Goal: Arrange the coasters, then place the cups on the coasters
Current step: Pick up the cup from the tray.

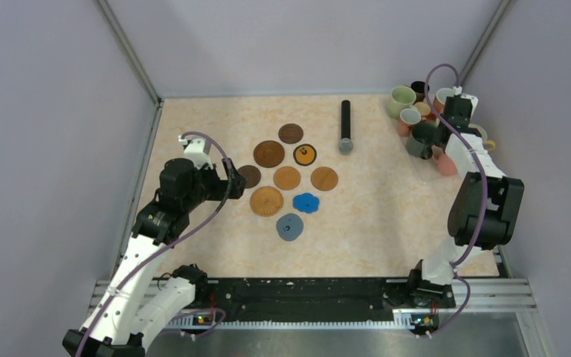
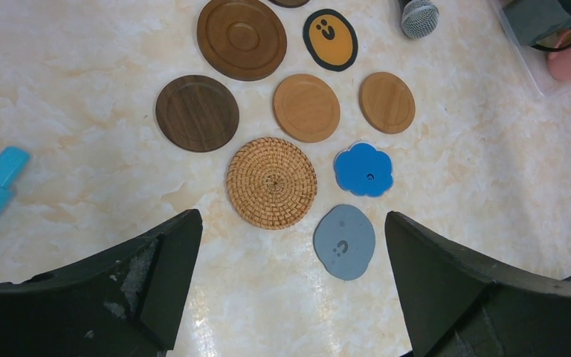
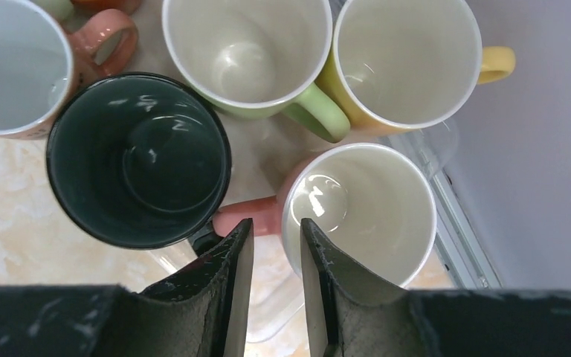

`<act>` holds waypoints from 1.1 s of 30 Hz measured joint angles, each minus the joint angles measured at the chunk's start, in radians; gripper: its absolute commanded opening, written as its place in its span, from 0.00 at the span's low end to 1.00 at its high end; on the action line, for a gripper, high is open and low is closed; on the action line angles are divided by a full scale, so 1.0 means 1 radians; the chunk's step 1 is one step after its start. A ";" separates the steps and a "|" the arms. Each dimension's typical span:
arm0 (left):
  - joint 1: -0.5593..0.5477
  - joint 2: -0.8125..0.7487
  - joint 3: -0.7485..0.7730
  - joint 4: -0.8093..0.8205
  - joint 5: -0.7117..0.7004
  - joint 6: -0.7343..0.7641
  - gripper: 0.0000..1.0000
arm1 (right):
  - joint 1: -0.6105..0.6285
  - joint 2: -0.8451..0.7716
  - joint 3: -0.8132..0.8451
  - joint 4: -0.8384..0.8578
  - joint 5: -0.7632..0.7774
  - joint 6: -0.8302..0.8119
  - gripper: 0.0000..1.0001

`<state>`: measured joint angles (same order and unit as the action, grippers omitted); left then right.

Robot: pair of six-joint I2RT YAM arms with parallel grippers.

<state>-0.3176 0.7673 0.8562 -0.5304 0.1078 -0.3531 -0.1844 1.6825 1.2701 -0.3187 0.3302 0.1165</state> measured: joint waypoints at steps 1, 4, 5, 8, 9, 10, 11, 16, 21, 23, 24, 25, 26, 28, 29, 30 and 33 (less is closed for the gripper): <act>0.000 0.000 0.000 0.000 0.000 0.000 0.99 | -0.004 0.009 0.002 0.002 -0.001 0.002 0.29; -0.003 0.000 0.000 0.000 0.000 0.000 0.99 | -0.020 0.022 0.002 0.000 -0.003 0.011 0.28; -0.004 0.000 0.000 0.000 0.000 0.000 0.99 | -0.023 0.026 0.003 0.001 -0.003 0.015 0.27; -0.007 0.000 0.000 0.000 0.000 0.000 0.99 | -0.030 0.043 0.011 0.001 -0.003 0.027 0.26; -0.007 0.000 0.000 0.000 0.000 0.000 0.99 | -0.031 0.049 0.013 -0.001 -0.002 0.030 0.25; -0.007 0.000 0.000 0.000 0.000 0.000 0.99 | -0.034 0.058 0.015 0.001 -0.003 0.036 0.25; -0.007 0.000 0.000 0.000 -0.001 0.000 0.99 | -0.035 0.064 0.015 0.003 -0.002 0.040 0.25; -0.008 0.000 0.000 0.000 -0.004 0.000 0.99 | -0.043 0.084 0.022 0.011 -0.006 0.061 0.22; -0.009 0.000 0.000 0.000 -0.005 0.000 0.99 | -0.043 0.088 0.024 0.013 -0.011 0.070 0.16; -0.010 0.000 0.000 0.000 -0.006 0.000 0.99 | -0.043 0.089 0.029 0.012 -0.012 0.071 0.12; -0.010 0.000 0.000 0.000 -0.008 0.000 0.99 | -0.043 0.089 0.029 0.012 -0.013 0.071 0.09; -0.010 0.000 0.000 0.000 -0.008 0.000 0.99 | -0.043 0.089 0.029 0.012 -0.014 0.072 0.07; -0.010 0.000 0.000 0.000 -0.009 0.000 0.99 | -0.043 0.089 0.031 0.010 -0.014 0.073 0.05; -0.010 0.000 0.000 0.000 -0.011 0.000 0.99 | -0.043 0.089 0.034 -0.003 -0.013 0.076 0.00; -0.010 0.000 0.000 0.000 -0.011 0.000 0.99 | -0.044 0.089 0.035 -0.004 -0.010 0.079 0.00; -0.010 0.000 0.000 0.000 -0.011 0.000 0.99 | -0.045 0.089 0.035 -0.005 -0.010 0.078 0.00; -0.011 0.000 0.000 0.000 -0.011 0.000 0.99 | -0.045 0.089 0.042 -0.019 -0.004 0.078 0.00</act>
<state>-0.3283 0.7673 0.8562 -0.5304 0.0967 -0.3531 -0.2291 1.7714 1.3117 -0.3374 0.3260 0.1947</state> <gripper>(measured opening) 0.987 0.022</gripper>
